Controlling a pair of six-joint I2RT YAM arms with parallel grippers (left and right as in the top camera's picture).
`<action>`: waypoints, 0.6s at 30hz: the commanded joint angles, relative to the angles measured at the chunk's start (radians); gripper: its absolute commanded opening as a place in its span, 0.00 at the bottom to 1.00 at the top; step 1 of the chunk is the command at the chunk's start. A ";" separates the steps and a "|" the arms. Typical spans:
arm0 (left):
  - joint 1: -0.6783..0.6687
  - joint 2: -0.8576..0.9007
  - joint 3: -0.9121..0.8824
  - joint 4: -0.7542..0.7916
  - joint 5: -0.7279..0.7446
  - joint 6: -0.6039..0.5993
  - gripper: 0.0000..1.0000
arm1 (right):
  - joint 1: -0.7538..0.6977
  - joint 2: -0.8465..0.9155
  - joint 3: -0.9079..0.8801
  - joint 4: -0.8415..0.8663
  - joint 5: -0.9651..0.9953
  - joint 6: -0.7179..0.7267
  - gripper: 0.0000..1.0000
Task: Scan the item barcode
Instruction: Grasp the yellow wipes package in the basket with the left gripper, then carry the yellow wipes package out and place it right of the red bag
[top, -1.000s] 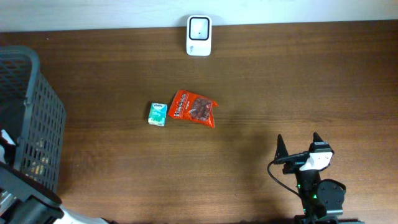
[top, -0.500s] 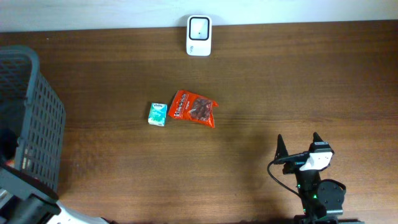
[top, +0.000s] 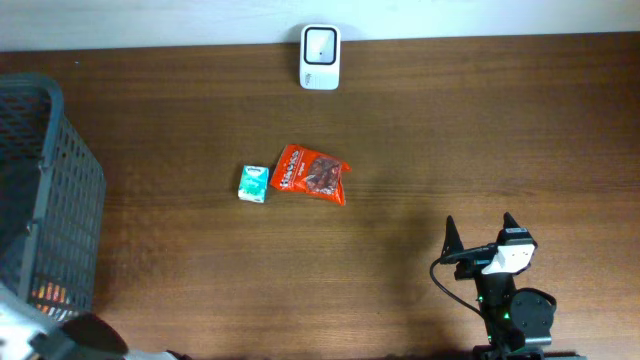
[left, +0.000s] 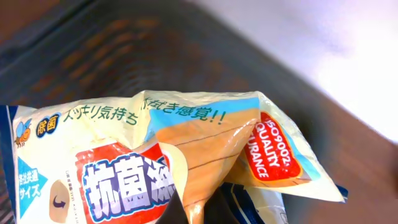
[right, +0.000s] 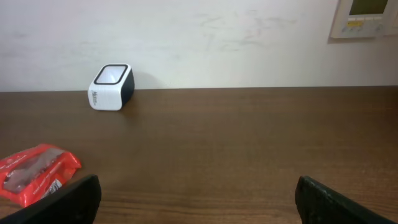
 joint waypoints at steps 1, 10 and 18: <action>-0.142 -0.124 0.024 0.021 0.029 -0.013 0.00 | -0.006 -0.007 -0.007 -0.003 0.009 -0.004 0.99; -0.720 -0.169 -0.006 -0.084 -0.146 -0.014 0.00 | -0.006 -0.007 -0.007 -0.003 0.009 -0.004 0.99; -1.068 0.058 -0.191 0.035 -0.146 -0.054 0.00 | -0.006 -0.007 -0.007 -0.003 0.009 -0.004 0.99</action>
